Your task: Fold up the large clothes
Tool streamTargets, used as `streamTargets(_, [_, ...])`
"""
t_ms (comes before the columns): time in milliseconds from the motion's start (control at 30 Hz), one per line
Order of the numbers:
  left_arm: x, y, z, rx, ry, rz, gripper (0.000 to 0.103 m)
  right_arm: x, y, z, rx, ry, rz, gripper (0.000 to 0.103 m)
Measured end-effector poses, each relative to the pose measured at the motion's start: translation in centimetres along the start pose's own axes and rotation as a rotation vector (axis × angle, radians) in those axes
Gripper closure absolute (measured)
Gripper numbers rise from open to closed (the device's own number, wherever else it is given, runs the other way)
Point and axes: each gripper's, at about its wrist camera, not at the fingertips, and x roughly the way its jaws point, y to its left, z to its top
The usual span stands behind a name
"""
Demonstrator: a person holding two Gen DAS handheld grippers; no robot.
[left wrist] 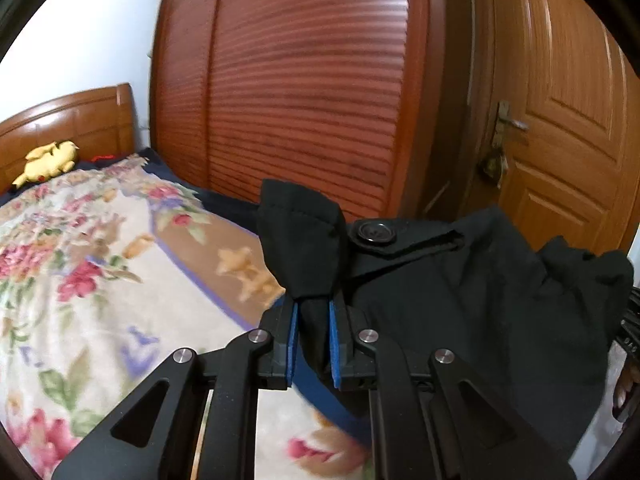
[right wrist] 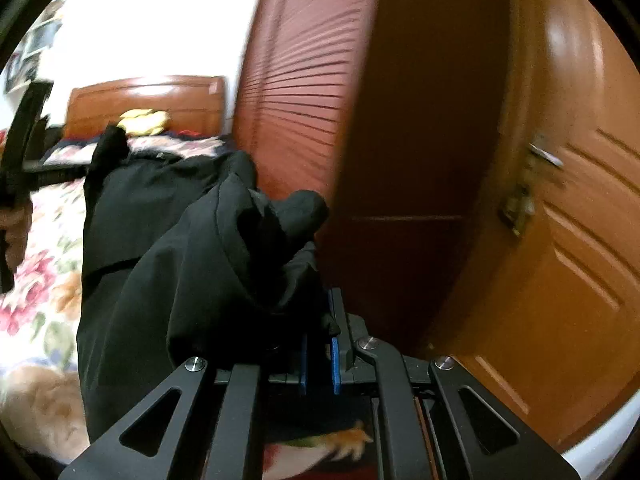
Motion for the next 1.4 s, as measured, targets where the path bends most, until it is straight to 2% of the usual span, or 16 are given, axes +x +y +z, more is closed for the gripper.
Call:
streamTargets(167, [2.8,-0.8,-1.0,0.025,0.045,0.024,0.086,1.0,0.0,-3.1,0.017,0.086,-0.028,0.095])
streamTargets(233, [3.0,-0.5,-1.3,0.032,0.07,0.02,0.078,1.2,0.7,-3.3,0.048,0.093,-0.018,0.094])
streamTargets(300, [2.2,0.0,-1.9,0.062,0.076,0.022,0.059,0.7,0.7,-3.4,0.069,0.094,-0.014,0.093])
streamTargets(333, [1.8,0.4,-2.2,0.074,0.069,0.017,0.056,1.5,0.7,-2.8,0.072,0.096,-0.024,0.093])
streamTargets(367, [1.2,0.6,-2.6,0.088,0.062,0.019,0.051,1.3,0.6,-2.5,0.079,0.096,-0.032,0.089])
streamTargets(433, [-0.2,0.9,-3.8,0.13,0.05,0.036,0.032,2.0,-0.2,-2.3,0.099,0.085,-0.061,0.081])
streamTargets(467, [-0.8,1.0,-4.4,0.142,0.042,0.037,0.02,1.5,-0.3,-2.1,0.103,0.075,-0.073,0.072])
streamTargets(500, [-1.4,1.2,-5.0,0.151,0.036,0.037,0.018,1.1,-0.4,-1.8,0.112,0.06,-0.081,0.061])
streamTargets(600, [-3.4,1.7,-7.7,0.167,0.047,0.038,0.018,-1.3,-0.4,-1.0,0.135,0.003,-0.122,0.049])
streamTargets(800, [-7.1,2.5,-12.7,0.172,0.076,0.018,0.018,-6.3,2.5,0.9,0.069,-0.084,-0.085,0.048])
streamTargets(833, [-7.4,2.5,-13.2,0.17,0.076,0.013,0.014,-6.9,3.1,0.8,0.068,-0.091,-0.077,0.048])
streamTargets(867, [-8.0,2.7,-13.8,0.159,0.077,0.006,0.003,-7.4,3.7,1.0,0.063,-0.093,-0.064,0.048])
streamTargets(967, [-9.5,3.2,-14.9,0.122,0.067,-0.017,0.0,-8.2,5.3,1.2,0.035,-0.095,-0.033,0.048])
streamTargets(1100, [-11.6,3.3,-16.0,0.105,0.054,-0.013,0.0,-7.0,5.8,0.7,0.043,-0.042,0.008,0.048])
streamTargets(1300, [-15.7,4.1,-17.4,0.091,0.042,0.004,0.0,0.2,3.3,0.7,0.103,0.133,-0.024,0.048])
streamTargets(1400, [-18.0,4.8,-18.1,0.078,0.037,0.028,0.0,1.1,1.8,0.1,0.134,0.171,-0.031,0.048])
